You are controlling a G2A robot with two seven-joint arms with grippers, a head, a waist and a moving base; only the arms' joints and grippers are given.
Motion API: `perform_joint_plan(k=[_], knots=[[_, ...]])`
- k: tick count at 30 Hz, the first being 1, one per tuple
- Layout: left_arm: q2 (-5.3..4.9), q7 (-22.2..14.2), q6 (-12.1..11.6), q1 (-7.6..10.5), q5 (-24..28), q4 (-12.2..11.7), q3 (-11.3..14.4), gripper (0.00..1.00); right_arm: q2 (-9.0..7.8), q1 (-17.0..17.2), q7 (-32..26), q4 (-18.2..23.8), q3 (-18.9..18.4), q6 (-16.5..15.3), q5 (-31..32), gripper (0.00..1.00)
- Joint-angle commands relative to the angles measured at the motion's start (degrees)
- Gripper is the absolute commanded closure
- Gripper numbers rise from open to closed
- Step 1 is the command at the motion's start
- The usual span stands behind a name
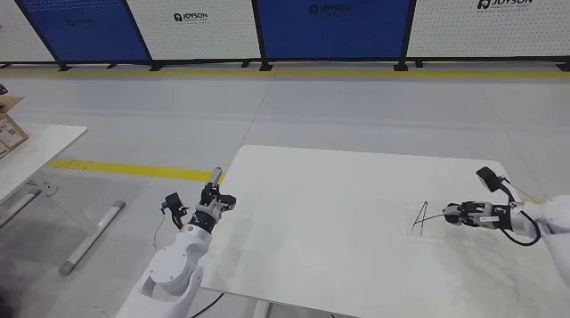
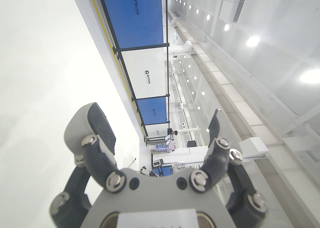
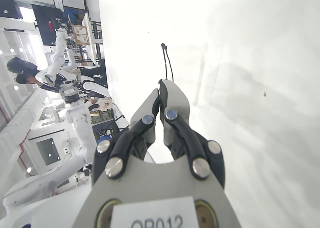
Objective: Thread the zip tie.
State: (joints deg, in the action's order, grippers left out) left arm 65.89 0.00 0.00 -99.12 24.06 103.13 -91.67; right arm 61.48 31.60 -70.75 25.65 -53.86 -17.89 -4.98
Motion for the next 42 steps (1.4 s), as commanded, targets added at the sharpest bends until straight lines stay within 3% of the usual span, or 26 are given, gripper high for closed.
perform_joint_plan(k=[1, 15, 22, 27, 39, 42], knots=[[0.0, 0.0, 0.0, 0.0, 0.0, 0.0, 0.0, 0.0, -0.2, 0.21, 0.37, 0.46, -0.39, -0.27, -0.13, 1.0], [0.0, 0.0, 0.0, 0.0, 0.0, 0.0, 0.0, 0.0, -2.75, 3.33, -2.34, 6.01, -4.52, -1.59, -2.18, 1.0], [0.0, 0.0, 0.0, 0.0, 0.0, 0.0, 0.0, 0.0, -5.18, 8.16, -8.73, 14.52, -10.09, -1.59, -7.83, 1.0], [0.0, 0.0, 0.0, 0.0, 0.0, 0.0, 0.0, 0.0, -7.53, 15.06, -8.89, 24.58, -14.07, -1.59, -12.05, 1.0], [0.0, 0.0, 0.0, 0.0, 0.0, 0.0, 0.0, 0.0, -7.53, 15.06, -8.89, 24.58, -14.07, -1.59, -12.05, 1.0], [0.0, 0.0, 0.0, 0.0, 0.0, 0.0, 0.0, 0.0, -7.47, 17.18, -5.61, 28.65, -14.49, -1.59, -13.39, 1.0]])
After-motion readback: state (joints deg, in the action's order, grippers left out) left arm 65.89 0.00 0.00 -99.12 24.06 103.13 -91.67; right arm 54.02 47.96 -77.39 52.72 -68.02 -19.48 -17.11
